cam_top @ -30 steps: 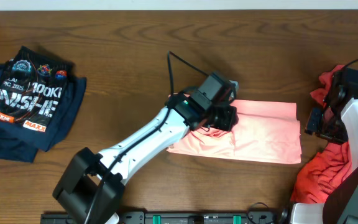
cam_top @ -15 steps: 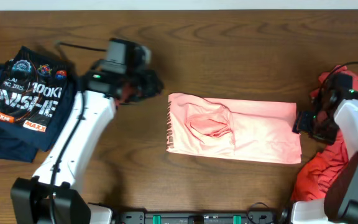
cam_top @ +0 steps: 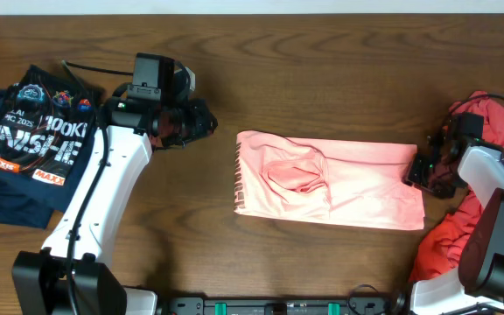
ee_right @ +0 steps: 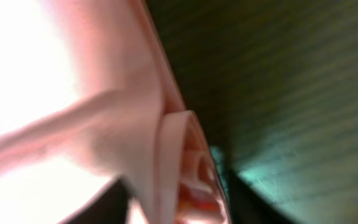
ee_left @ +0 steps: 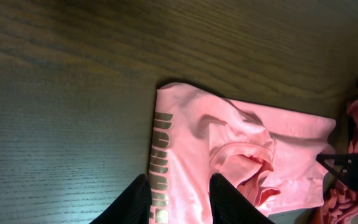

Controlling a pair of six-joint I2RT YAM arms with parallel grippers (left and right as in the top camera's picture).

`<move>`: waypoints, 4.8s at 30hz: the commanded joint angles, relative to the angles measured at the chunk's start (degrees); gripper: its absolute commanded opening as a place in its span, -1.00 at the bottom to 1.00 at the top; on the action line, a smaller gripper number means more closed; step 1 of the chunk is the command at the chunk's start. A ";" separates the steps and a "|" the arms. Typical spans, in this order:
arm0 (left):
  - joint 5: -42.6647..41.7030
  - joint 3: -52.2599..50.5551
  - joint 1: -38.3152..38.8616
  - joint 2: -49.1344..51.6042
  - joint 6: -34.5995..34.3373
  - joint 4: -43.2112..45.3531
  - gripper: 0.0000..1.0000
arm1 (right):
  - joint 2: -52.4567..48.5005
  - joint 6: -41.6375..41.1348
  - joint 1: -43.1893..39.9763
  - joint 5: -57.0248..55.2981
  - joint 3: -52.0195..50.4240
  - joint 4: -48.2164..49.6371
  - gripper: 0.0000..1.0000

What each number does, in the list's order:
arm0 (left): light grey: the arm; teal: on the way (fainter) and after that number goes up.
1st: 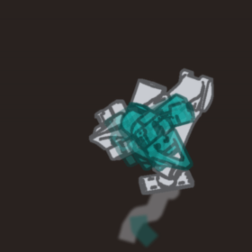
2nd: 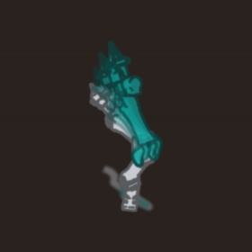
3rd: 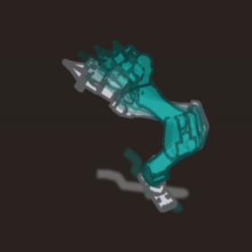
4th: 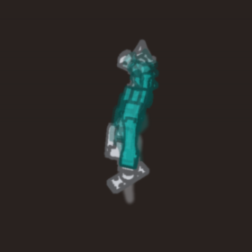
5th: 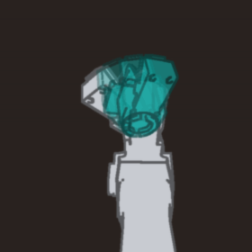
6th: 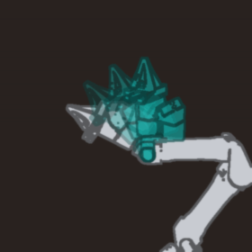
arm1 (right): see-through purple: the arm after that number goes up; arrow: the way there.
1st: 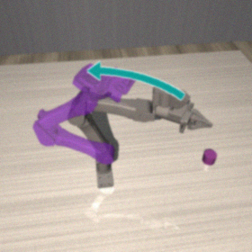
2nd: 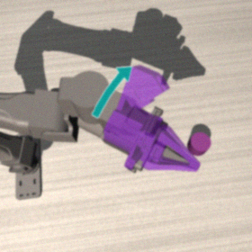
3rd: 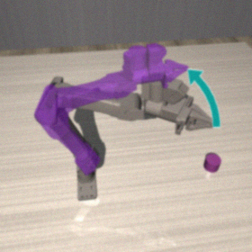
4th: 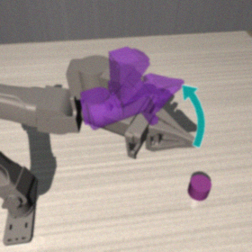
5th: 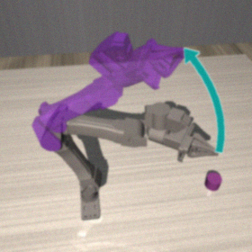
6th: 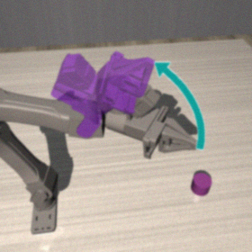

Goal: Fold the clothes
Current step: 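Grasp the strip's right end with the right gripper and fold it leftward, then grasp the folded pink shirt's left edge with the left gripper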

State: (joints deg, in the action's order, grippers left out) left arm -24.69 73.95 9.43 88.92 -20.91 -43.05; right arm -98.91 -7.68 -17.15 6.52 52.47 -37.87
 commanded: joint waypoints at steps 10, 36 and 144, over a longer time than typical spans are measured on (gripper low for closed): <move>7.28 0.31 -0.11 -0.24 3.10 -4.50 -0.34 | 0.37 1.22 -0.79 1.36 8.92 -11.72 -0.98; 18.97 -0.79 -0.15 -0.20 3.10 -7.76 -0.24 | 3.34 -21.55 43.04 22.32 21.27 -10.01 -0.98; -1.53 -8.20 8.00 23.80 3.04 10.86 0.99 | 6.10 -7.02 36.83 8.24 24.20 -21.99 0.20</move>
State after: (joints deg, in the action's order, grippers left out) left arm -19.84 67.16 17.37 108.75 -16.53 -32.56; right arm -92.84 -14.06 19.94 15.14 76.07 -59.55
